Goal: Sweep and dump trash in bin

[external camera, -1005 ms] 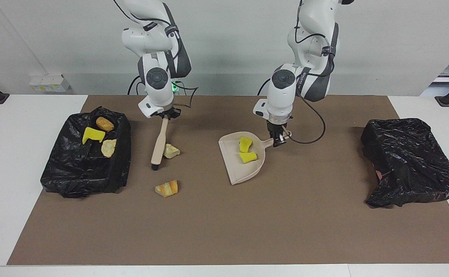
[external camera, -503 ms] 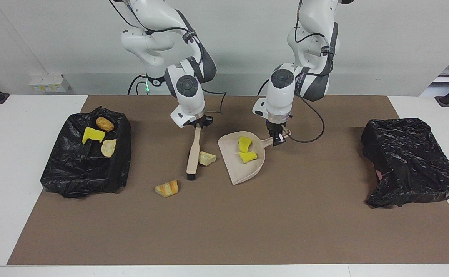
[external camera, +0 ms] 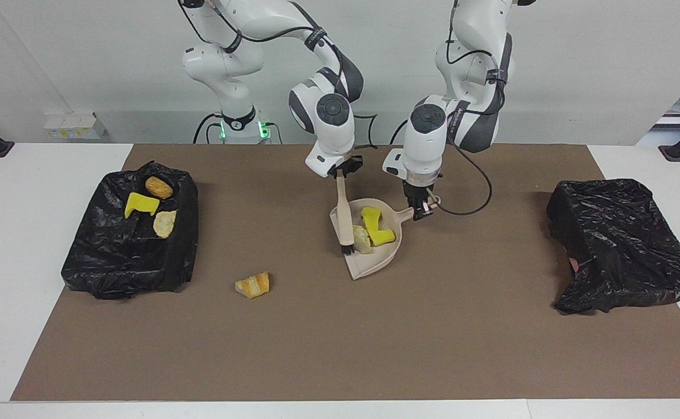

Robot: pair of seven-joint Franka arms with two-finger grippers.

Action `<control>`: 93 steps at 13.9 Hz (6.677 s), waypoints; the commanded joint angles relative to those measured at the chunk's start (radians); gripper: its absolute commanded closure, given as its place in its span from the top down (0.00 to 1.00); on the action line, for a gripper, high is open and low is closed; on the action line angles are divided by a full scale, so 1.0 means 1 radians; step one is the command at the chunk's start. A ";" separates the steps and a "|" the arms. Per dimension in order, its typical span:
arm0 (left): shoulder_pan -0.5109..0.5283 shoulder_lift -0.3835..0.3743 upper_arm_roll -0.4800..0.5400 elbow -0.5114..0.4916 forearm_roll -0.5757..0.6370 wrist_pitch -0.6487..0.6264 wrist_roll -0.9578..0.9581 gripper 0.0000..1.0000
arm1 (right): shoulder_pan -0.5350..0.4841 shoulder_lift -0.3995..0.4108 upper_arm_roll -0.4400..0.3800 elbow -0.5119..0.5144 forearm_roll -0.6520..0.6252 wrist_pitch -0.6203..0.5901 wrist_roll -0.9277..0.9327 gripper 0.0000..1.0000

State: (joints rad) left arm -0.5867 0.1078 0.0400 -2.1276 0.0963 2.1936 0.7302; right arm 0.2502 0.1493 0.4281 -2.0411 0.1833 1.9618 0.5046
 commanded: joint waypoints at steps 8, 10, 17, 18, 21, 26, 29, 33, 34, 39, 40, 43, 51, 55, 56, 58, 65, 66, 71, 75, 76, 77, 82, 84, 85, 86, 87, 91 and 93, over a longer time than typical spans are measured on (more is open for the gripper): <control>-0.007 -0.027 0.011 -0.038 0.003 0.032 -0.098 0.00 | -0.324 0.032 -0.008 0.114 -0.295 -0.104 -0.280 0.00; -0.008 -0.027 0.011 -0.038 0.003 0.032 -0.100 0.00 | -0.388 0.061 -0.008 0.145 -0.410 -0.104 -0.332 0.00; -0.008 -0.027 0.011 -0.038 0.003 0.031 -0.101 0.00 | -0.482 0.211 -0.003 0.213 -0.521 -0.087 -0.391 0.00; -0.011 -0.027 0.011 -0.038 0.003 0.029 -0.101 0.00 | -0.470 0.210 0.000 0.208 -0.513 -0.093 -0.396 0.00; -0.018 -0.030 0.011 -0.038 0.003 0.014 -0.101 0.00 | -0.462 0.200 0.085 0.170 -0.451 -0.101 -0.417 0.00; -0.034 -0.039 0.011 -0.038 0.005 -0.044 -0.117 0.00 | -0.460 0.179 0.244 0.116 -0.312 -0.104 -0.413 0.00; -0.033 -0.043 0.009 -0.052 0.006 -0.016 -0.117 0.00 | -0.460 0.170 0.339 0.090 -0.278 -0.106 -0.416 0.00; -0.030 -0.033 0.008 -0.072 0.006 0.063 -0.114 0.00 | -0.463 0.168 0.365 0.127 -0.217 -0.150 -0.416 0.00; -0.024 -0.031 0.008 -0.072 0.006 0.063 -0.106 0.00 | -0.462 0.162 0.366 0.139 -0.200 -0.173 -0.414 0.00; 0.039 -0.001 0.008 -0.038 -0.013 0.080 -0.008 0.00 | -0.482 0.041 0.371 0.138 -0.121 -0.273 -0.399 0.00; 0.053 0.003 0.008 -0.038 -0.033 0.100 0.011 0.00 | -0.482 0.026 0.370 0.136 -0.105 -0.297 -0.387 0.00; 0.094 0.013 0.008 -0.037 -0.130 0.140 0.122 0.00 | -0.473 0.018 0.373 0.131 -0.097 -0.325 -0.333 0.00; 0.283 0.020 0.008 0.107 -0.145 -0.030 0.377 0.00 | -0.306 -0.206 0.385 -0.060 0.069 -0.124 0.109 0.00; 0.419 0.044 0.009 0.260 -0.162 -0.196 0.584 0.00 | -0.189 -0.209 0.385 -0.091 0.146 -0.081 0.287 0.00; 0.456 0.059 0.009 0.308 -0.162 -0.246 0.642 0.00 | -0.163 -0.202 0.385 -0.094 0.148 -0.070 0.317 0.00; 0.534 0.061 0.009 0.354 -0.162 -0.290 0.731 0.00 | -0.100 -0.156 0.385 -0.100 0.148 -0.026 0.370 0.00; 0.824 0.078 0.012 0.479 -0.153 -0.403 1.133 0.00 | -0.045 -0.091 0.385 -0.177 0.134 0.095 0.359 0.00; 0.869 0.076 0.015 0.479 -0.150 -0.393 1.199 0.00 | -0.045 -0.096 0.385 -0.195 0.134 0.117 0.348 0.00; 1.039 0.091 0.021 0.514 -0.098 -0.295 1.368 0.00 | -0.031 -0.093 0.383 -0.226 0.133 0.144 0.318 0.31; 1.044 0.119 0.023 0.545 0.078 -0.142 1.388 0.00 | -0.057 -0.090 0.374 -0.214 0.117 0.140 0.318 0.81; 1.039 0.121 0.021 0.531 0.144 -0.094 1.382 0.00 | -0.092 -0.094 0.373 -0.199 0.102 0.140 0.319 0.91; 1.038 0.119 0.023 0.523 0.173 -0.071 1.374 0.00 | -0.139 -0.097 0.373 -0.171 0.101 0.140 0.319 0.95; 0.958 0.099 0.023 0.468 0.514 -0.040 1.114 0.00 | -0.351 -0.181 0.370 -0.067 0.085 0.077 0.235 1.00; 0.929 0.075 0.021 0.436 0.655 -0.041 1.088 0.00 | -0.432 -0.235 0.368 -0.009 0.085 0.020 0.123 1.00; 0.914 0.067 0.021 0.428 0.728 -0.046 1.063 0.00 | -0.466 -0.237 0.365 0.022 0.085 -0.033 0.100 1.00; 0.910 0.059 0.021 0.419 0.784 -0.049 1.031 0.00 | -0.492 -0.234 0.365 0.051 0.085 -0.070 0.086 1.00; 0.910 0.053 0.021 0.413 0.816 -0.051 1.003 0.00 | -0.506 -0.234 0.365 0.067 0.085 -0.081 0.077 1.00; 0.894 0.021 0.021 0.413 0.927 -0.078 0.948 0.00 | -0.514 -0.243 0.339 0.102 0.084 -0.098 0.072 1.00; 0.871 0.009 0.021 0.414 1.021 -0.090 0.934 0.00 | -0.523 -0.243 0.330 0.117 0.084 -0.101 0.072 1.00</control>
State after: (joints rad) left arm 0.3195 0.1614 0.0508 -1.6778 1.0274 2.1252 1.7024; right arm -0.2532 -0.0880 0.7611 -1.9482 0.2781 1.8877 0.5985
